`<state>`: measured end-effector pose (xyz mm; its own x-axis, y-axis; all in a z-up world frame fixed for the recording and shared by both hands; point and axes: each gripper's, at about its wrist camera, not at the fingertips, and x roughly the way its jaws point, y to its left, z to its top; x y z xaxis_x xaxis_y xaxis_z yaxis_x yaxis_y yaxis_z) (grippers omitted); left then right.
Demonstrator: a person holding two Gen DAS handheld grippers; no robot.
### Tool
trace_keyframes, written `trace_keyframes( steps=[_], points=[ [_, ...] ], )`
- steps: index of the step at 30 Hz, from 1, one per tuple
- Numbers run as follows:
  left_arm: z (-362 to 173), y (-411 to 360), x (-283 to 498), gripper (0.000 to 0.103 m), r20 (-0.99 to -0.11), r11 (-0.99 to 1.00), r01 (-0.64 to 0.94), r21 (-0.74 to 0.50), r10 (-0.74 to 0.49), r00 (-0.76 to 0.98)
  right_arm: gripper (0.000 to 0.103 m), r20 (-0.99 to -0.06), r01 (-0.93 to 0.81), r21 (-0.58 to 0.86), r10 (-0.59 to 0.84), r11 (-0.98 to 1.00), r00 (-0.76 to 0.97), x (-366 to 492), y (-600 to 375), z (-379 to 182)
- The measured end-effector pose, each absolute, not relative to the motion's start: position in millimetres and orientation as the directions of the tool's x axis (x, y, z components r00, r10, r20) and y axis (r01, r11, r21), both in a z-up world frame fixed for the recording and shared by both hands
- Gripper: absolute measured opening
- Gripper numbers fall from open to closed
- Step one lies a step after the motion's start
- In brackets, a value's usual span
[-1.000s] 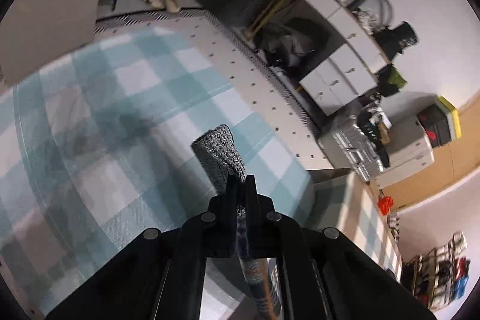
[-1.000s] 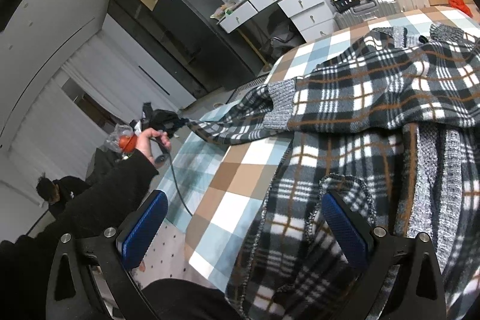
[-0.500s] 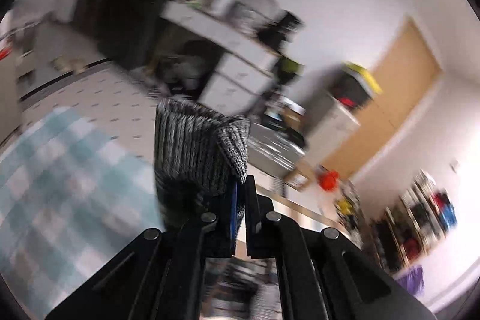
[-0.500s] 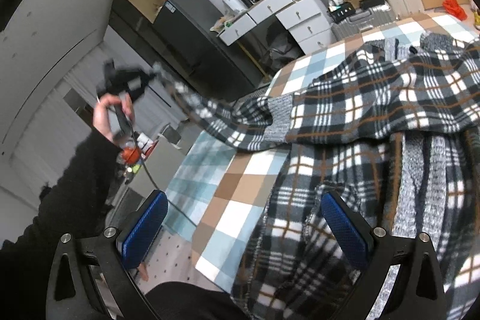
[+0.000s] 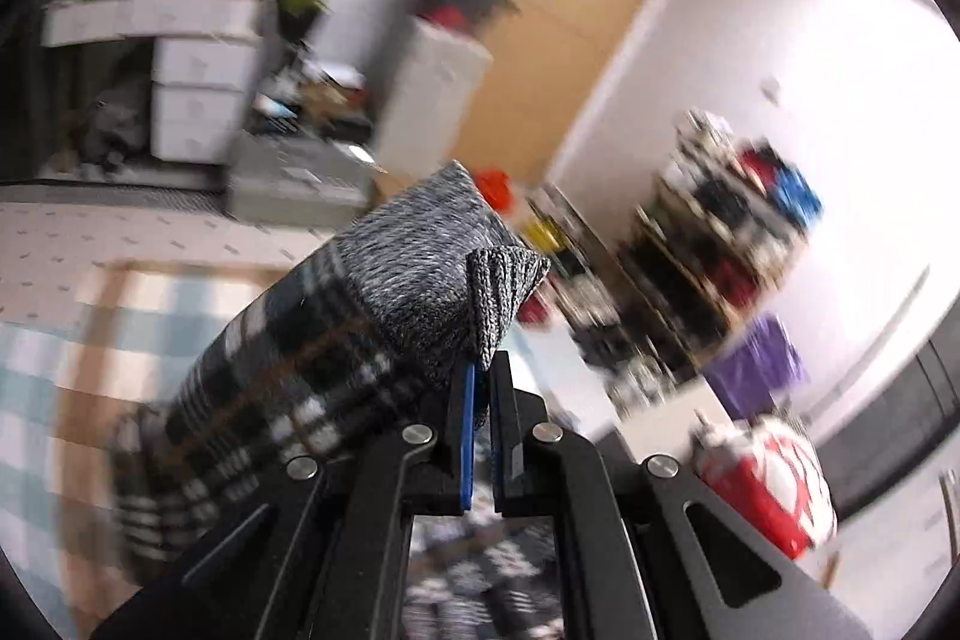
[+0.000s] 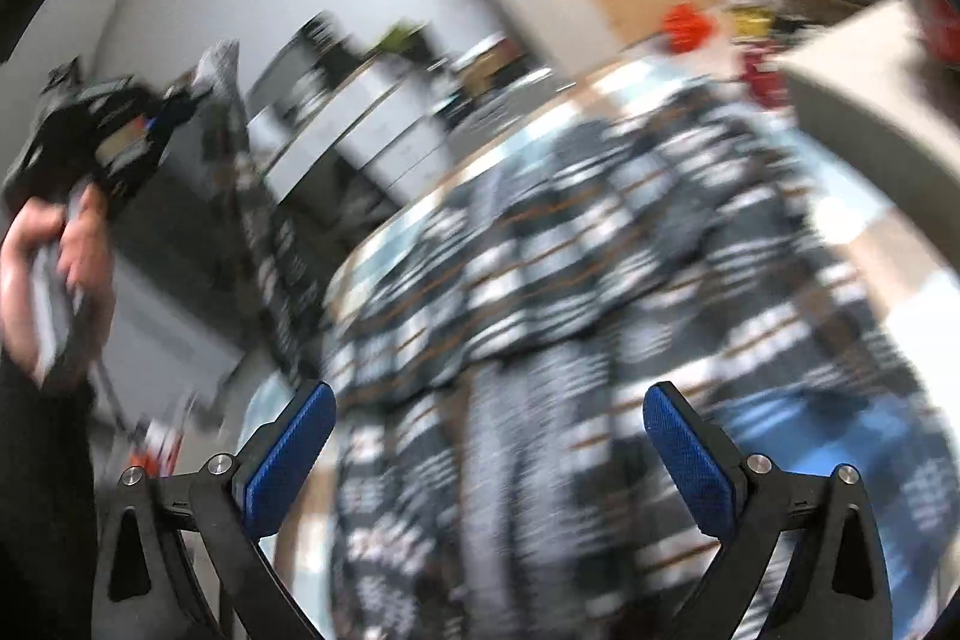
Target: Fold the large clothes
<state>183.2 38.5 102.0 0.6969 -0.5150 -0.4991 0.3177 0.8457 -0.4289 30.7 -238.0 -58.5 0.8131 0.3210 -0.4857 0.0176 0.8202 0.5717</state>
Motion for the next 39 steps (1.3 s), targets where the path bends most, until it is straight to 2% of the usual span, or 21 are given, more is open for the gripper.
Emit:
trace_keyframes(
  steps=[4,8,13,18,20,25,26,27,28,29,33,35,37,39],
  points=[
    [45,-20,216,0.000,-0.535,0.781,0.317,-0.539,-0.608,0.587,0.103,-0.314,0.088,0.632,0.151,0.770,0.937,-8,-301,-34],
    [-12,-75,233,0.000,-0.617,0.798,0.318,-0.512,-0.599,0.510,0.103,-0.217,0.120,0.653,0.033,0.747,0.976,-32,-330,-23],
    [-69,-114,253,0.000,-0.693,0.823,0.262,-0.505,-0.567,0.445,0.103,-0.219,0.123,0.693,0.045,0.711,0.975,-27,-345,-25],
    [-68,-129,245,0.000,-0.701,0.815,0.272,-0.512,-0.579,0.415,0.103,-0.228,0.129,0.695,0.047,0.708,0.972,-24,-348,-27],
    [-65,-136,247,0.007,-0.723,0.797,0.279,-0.536,-0.603,0.337,0.103,-0.233,0.140,0.701,0.039,0.699,0.972,-24,-351,-29],
    [-44,-121,225,0.011,-0.693,0.717,0.359,-0.598,-0.687,0.218,0.103,-0.237,0.161,0.723,0.022,0.672,0.971,-27,-358,-32],
    [-38,-114,219,0.013,-0.683,0.698,0.379,-0.607,-0.703,0.200,0.103,-0.236,0.165,0.724,0.016,0.669,0.972,-28,-359,-32],
    [-34,-108,213,0.029,-0.673,0.678,0.396,-0.619,-0.718,0.178,0.103,-0.235,0.166,0.725,0.014,0.668,0.972,-27,-359,-32],
    [-27,-98,205,0.054,-0.663,0.657,0.415,-0.630,-0.733,0.153,0.103,-0.237,0.167,0.725,0.015,0.669,0.971,-26,-358,-32],
    [-22,-90,202,0.062,-0.658,0.653,0.421,-0.630,-0.737,0.158,0.103,-0.241,0.169,0.723,0.015,0.670,0.971,-26,-357,-33],
    [7,-30,182,0.064,-0.630,0.693,0.387,-0.608,-0.718,0.296,0.103,-0.259,0.143,0.715,0.068,0.684,0.964,-16,-346,-34],
    [18,11,172,0.065,-0.657,0.794,0.328,-0.512,-0.608,0.445,0.103,-0.273,0.113,0.704,0.121,0.701,0.954,-7,-337,-36],
    [18,42,170,0.079,-0.673,0.857,0.285,-0.428,-0.514,0.533,0.103,-0.303,0.070,0.711,0.215,0.699,0.929,8,-330,-42],
    [11,86,173,0.079,-0.676,0.896,0.180,-0.407,-0.428,0.600,0.103,-0.323,0.026,0.749,0.331,0.662,0.886,26,-324,-50]
  ],
)
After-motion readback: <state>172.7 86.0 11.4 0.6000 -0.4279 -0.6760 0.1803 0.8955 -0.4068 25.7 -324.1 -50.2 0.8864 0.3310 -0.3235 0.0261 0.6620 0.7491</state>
